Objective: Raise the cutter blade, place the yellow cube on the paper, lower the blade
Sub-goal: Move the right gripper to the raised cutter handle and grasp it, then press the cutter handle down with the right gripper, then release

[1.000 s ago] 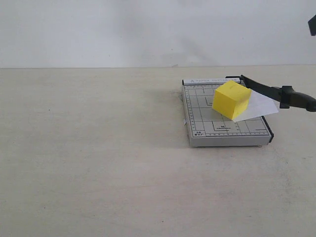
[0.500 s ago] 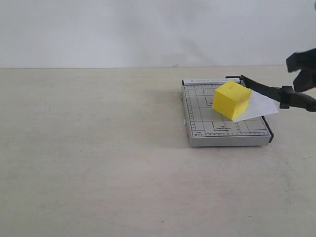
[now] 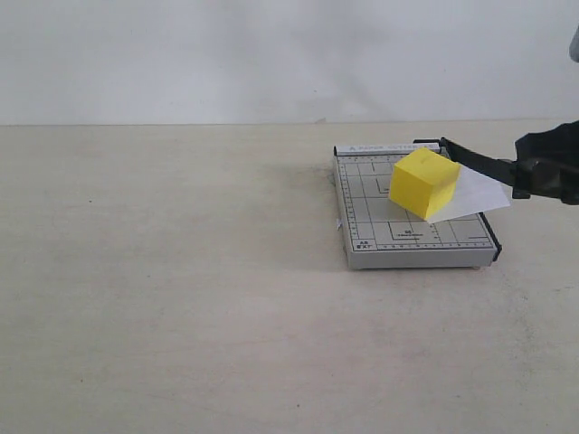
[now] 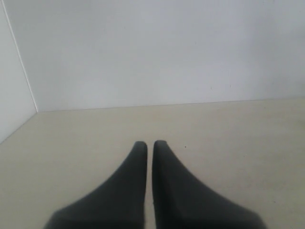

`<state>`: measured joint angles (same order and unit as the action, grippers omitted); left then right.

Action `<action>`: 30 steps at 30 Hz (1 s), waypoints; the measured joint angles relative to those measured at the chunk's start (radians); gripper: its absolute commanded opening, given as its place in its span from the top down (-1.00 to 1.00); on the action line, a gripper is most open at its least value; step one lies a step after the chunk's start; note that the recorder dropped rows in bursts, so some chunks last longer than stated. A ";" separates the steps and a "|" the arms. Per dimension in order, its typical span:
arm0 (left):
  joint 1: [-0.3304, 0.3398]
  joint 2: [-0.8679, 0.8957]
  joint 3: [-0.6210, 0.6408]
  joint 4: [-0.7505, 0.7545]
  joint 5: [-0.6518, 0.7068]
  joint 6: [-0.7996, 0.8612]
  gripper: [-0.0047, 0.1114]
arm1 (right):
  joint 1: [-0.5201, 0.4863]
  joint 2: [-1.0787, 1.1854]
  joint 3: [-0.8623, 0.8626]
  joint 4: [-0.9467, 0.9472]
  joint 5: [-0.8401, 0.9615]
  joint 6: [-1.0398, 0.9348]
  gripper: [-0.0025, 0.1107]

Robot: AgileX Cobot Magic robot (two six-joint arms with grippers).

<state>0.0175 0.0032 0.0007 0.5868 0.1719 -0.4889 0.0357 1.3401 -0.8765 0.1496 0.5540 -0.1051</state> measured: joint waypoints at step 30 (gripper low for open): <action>0.000 0.000 0.000 0.000 0.000 0.000 0.84 | 0.002 -0.010 0.272 0.064 -0.246 -0.026 0.96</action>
<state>0.0175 0.0032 0.0007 0.5868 0.1719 -0.4889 0.0376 1.3299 -0.6045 0.2137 0.3082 -0.1309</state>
